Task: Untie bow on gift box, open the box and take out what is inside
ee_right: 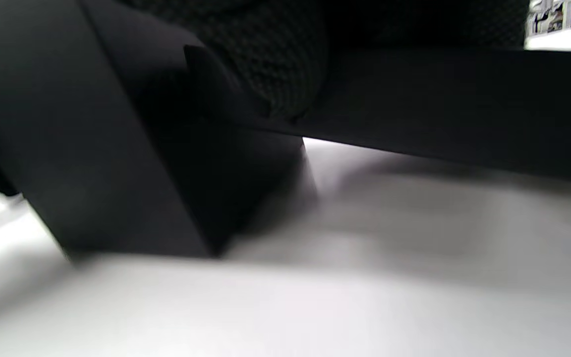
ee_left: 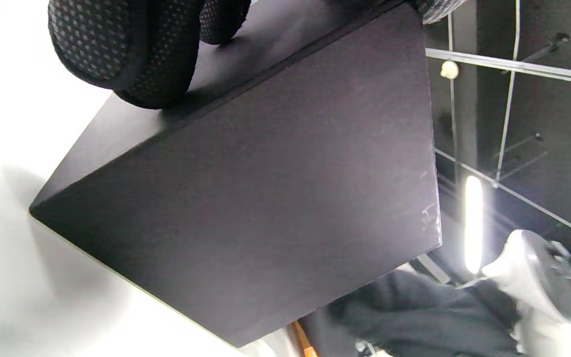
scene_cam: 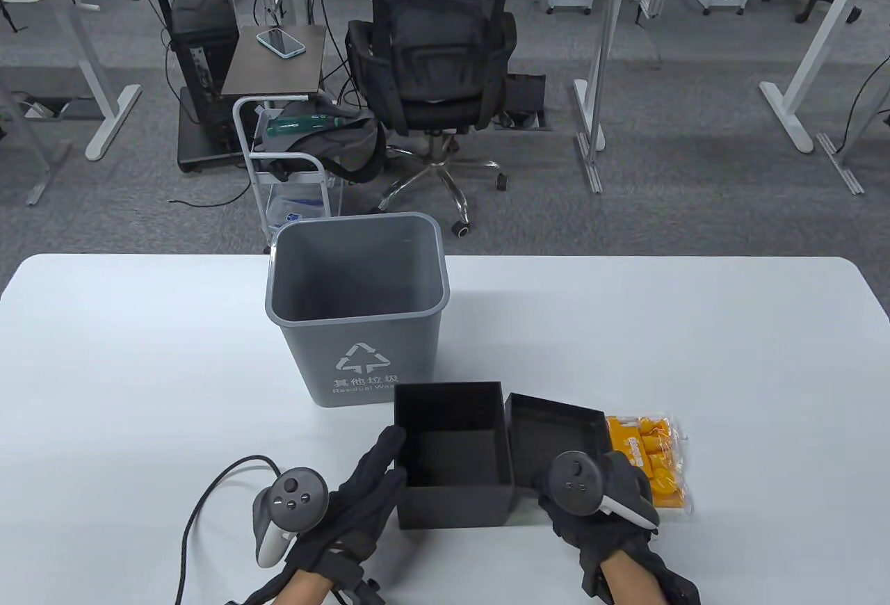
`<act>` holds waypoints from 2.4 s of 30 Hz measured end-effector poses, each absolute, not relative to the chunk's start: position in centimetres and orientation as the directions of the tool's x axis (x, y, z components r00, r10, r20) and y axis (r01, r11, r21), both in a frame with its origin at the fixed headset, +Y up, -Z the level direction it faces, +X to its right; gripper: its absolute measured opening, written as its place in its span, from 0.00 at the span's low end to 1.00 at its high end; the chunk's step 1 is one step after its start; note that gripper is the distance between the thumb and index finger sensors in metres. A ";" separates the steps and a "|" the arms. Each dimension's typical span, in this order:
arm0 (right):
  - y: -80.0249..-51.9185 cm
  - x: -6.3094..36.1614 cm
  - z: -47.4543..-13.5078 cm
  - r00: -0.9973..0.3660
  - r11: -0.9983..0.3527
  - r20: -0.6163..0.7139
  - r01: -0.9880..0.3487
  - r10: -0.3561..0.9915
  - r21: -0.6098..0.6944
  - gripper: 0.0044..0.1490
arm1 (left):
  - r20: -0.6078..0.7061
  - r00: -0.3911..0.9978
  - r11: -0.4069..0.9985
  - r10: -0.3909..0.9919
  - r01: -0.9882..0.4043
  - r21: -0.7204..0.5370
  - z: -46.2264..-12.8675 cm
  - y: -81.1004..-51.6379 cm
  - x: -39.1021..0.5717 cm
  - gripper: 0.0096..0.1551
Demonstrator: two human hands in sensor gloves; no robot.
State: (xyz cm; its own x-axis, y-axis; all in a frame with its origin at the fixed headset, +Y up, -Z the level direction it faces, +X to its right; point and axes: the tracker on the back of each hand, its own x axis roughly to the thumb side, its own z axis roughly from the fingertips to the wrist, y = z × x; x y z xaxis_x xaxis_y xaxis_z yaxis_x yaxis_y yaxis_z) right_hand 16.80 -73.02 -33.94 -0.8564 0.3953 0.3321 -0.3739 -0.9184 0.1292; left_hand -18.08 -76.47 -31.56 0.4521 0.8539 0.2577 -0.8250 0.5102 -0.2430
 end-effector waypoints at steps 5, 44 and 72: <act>-70.1 21.1 -34.4 -0.696 -0.711 0.285 -0.701 0.659 -0.066 0.26 | 0.257 0.458 0.516 0.851 -0.821 -0.244 -31.6 -76.3 -18.0 0.38; -79.0 16.5 -38.7 0.434 0.456 -0.143 -0.865 0.889 0.210 0.45 | 0.263 0.210 0.292 0.942 -0.900 -0.325 -32.1 -76.7 -18.2 0.41; -77.7 15.0 -37.4 -0.058 -0.058 0.006 -0.993 0.998 0.106 0.44 | 0.203 0.174 0.234 0.964 -0.915 -0.328 -32.4 -77.8 -17.8 0.43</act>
State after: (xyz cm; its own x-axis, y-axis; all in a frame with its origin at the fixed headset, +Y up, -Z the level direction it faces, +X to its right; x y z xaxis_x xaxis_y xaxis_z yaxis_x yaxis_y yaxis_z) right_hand 14.95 -77.68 -37.37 -0.0577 0.9983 0.0059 -0.9927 -0.0580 0.1061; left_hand -17.79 -77.81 -32.41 0.1740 0.9636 0.2029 -0.9150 0.2344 -0.3283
